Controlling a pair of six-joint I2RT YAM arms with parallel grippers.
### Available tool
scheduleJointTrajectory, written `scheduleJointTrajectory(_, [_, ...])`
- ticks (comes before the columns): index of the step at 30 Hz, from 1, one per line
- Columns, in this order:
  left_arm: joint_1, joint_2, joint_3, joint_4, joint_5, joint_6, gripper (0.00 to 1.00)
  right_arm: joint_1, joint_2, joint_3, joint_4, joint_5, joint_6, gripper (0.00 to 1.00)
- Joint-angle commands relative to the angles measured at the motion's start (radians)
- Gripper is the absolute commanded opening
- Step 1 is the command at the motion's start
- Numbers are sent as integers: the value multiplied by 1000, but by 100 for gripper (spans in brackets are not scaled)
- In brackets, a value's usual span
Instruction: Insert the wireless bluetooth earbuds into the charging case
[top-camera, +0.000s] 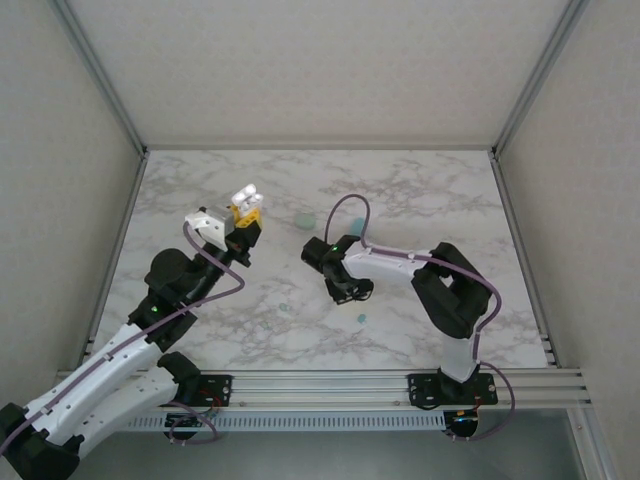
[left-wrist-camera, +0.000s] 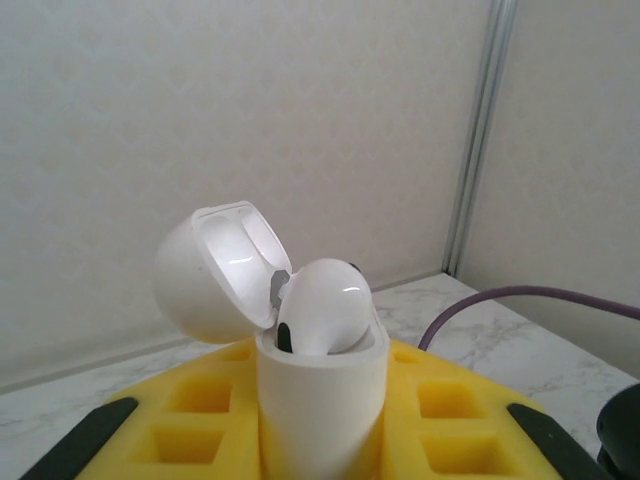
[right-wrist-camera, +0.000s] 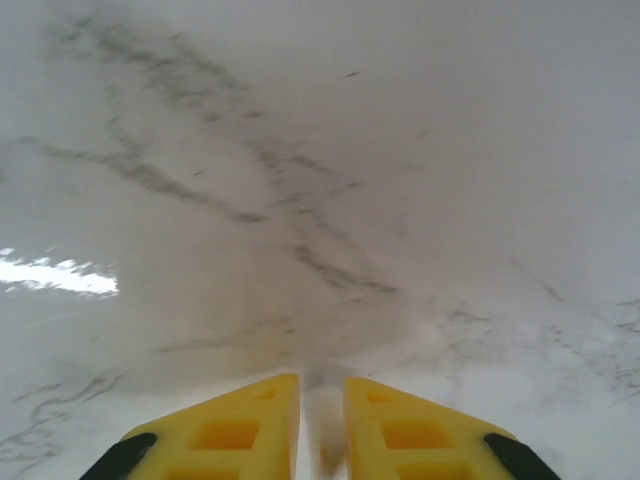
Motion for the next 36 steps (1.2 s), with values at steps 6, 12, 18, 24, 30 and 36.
scheduleJointTrajectory(6, [9,4,3,1,-23,21,15,93,52,63,-78,14,46,25])
scheduleJointTrajectory(12, [9,6,4,2,-14,13,15,94,-46,76,-107,37,81,31])
scheduleJointTrajectory(18, [9,7,3,3,-7,9,15,13,-185,-37,-71,-51,234,40])
scheduleJointTrajectory(24, [9,13,3,3,-2,10,15,-44,-269,-180,62,-228,365,50])
scheduleJointTrajectory(30, [9,24,1,15,4,11,15,-46,-203,-190,102,-272,371,52])
scheduleJointTrajectory(36, [9,28,2,11,3,12,15,-47,-145,-182,124,-276,369,51])
